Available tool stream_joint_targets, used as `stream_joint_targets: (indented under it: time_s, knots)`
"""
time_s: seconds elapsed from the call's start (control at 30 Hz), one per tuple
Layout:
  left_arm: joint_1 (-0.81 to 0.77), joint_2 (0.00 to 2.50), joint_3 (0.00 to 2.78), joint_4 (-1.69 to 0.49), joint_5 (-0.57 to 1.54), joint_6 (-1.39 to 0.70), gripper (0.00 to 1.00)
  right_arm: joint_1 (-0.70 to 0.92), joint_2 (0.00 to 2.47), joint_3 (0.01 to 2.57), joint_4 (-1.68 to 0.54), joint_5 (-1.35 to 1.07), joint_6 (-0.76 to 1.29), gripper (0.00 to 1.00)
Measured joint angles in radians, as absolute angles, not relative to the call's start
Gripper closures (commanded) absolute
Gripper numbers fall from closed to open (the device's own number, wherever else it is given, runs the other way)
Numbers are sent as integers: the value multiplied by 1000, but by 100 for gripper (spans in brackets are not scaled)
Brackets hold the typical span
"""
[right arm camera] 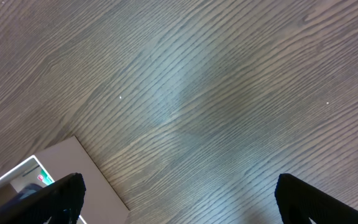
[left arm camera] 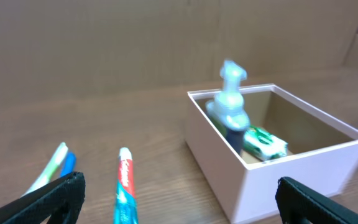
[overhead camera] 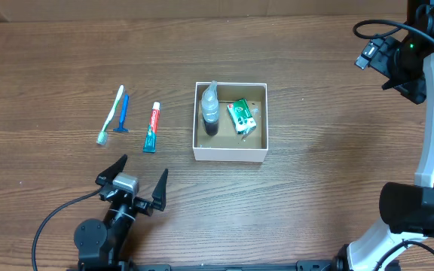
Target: Pack container
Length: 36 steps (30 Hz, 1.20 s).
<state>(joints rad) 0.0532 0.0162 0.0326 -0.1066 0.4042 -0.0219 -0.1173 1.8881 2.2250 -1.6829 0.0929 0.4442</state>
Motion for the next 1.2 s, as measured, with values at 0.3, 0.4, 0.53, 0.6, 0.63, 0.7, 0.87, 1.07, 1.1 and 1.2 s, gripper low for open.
stream_joint_targets:
  time_s: [0.3, 0.4, 0.53, 0.6, 0.63, 0.7, 0.87, 1.07, 1.1, 1.2]
  knots:
    - [53, 293, 489, -453, 320, -126, 0, -117, 1888, 2224, -1682, 91, 445, 0]
    - [53, 538, 691, -570, 303, -133, 0, -117, 1888, 2223, -1682, 89, 444, 0]
    - [53, 919, 942, -807, 312, -120, 0, -117, 1888, 2223, -1682, 86, 444, 0]
    - [53, 1105, 1054, -922, 318, -112, 0, -117, 1888, 2223, -1682, 85, 444, 0]
    - [53, 1189, 1105, -963, 319, -109, 0, -117, 1888, 2223, -1683, 85, 444, 0]
    - [53, 1334, 1186, -1026, 322, -102, 0, -117, 1888, 2223, -1682, 85, 443, 0]
    - [53, 1549, 1248, -1085, 326, -65, 0, -117, 1888, 2223, -1683, 85, 445, 0]
    - [33, 1628, 1249, -1023, 238, -19, 0, -117, 1888, 2223, -1683, 85, 445, 0]
    - [28, 1628, 1249, -1000, 229, -14, 0, -117, 1888, 2223, -1684, 85, 444, 0]
    - [11, 1628, 1252, -906, 199, 3, 0, -117, 1888, 2223, -1682, 85, 445, 0]
